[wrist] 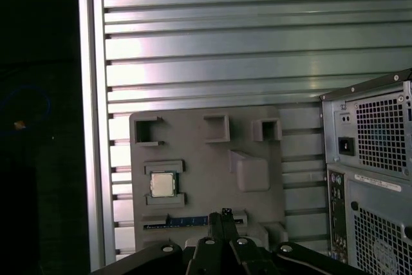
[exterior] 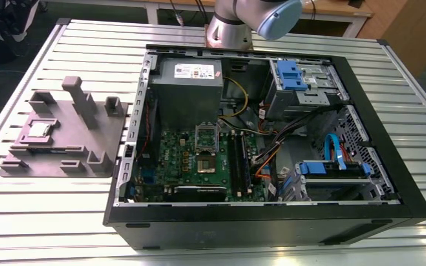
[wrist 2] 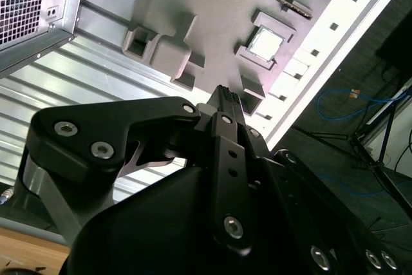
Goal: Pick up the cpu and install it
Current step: 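Reach for the cpu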
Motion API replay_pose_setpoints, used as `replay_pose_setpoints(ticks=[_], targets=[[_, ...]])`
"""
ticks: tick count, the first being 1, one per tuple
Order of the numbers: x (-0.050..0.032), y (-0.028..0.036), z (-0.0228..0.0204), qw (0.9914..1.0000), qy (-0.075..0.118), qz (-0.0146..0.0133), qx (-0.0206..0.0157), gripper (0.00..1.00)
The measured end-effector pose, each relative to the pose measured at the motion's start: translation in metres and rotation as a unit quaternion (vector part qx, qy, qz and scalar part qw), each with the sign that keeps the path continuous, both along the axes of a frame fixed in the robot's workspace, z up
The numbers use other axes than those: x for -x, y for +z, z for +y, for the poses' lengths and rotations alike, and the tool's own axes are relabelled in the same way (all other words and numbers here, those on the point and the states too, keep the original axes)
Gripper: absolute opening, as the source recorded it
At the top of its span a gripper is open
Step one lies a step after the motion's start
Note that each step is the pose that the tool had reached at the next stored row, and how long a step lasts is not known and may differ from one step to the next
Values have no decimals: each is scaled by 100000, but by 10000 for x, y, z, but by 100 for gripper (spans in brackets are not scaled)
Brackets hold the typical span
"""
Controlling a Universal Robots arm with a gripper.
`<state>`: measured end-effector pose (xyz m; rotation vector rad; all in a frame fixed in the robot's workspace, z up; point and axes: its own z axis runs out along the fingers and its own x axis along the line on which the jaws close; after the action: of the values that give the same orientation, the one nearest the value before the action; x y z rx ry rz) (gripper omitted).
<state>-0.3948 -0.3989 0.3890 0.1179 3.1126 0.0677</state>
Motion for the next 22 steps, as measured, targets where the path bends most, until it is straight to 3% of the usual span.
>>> replay_pose_setpoints(ticks=[13,19,22], targets=[[32,0,0,100000,-3,0,0,10],[119,-2,0,100000,-5,-1,1,10],[209,-7,0,100000,-3,-5,-3,10]])
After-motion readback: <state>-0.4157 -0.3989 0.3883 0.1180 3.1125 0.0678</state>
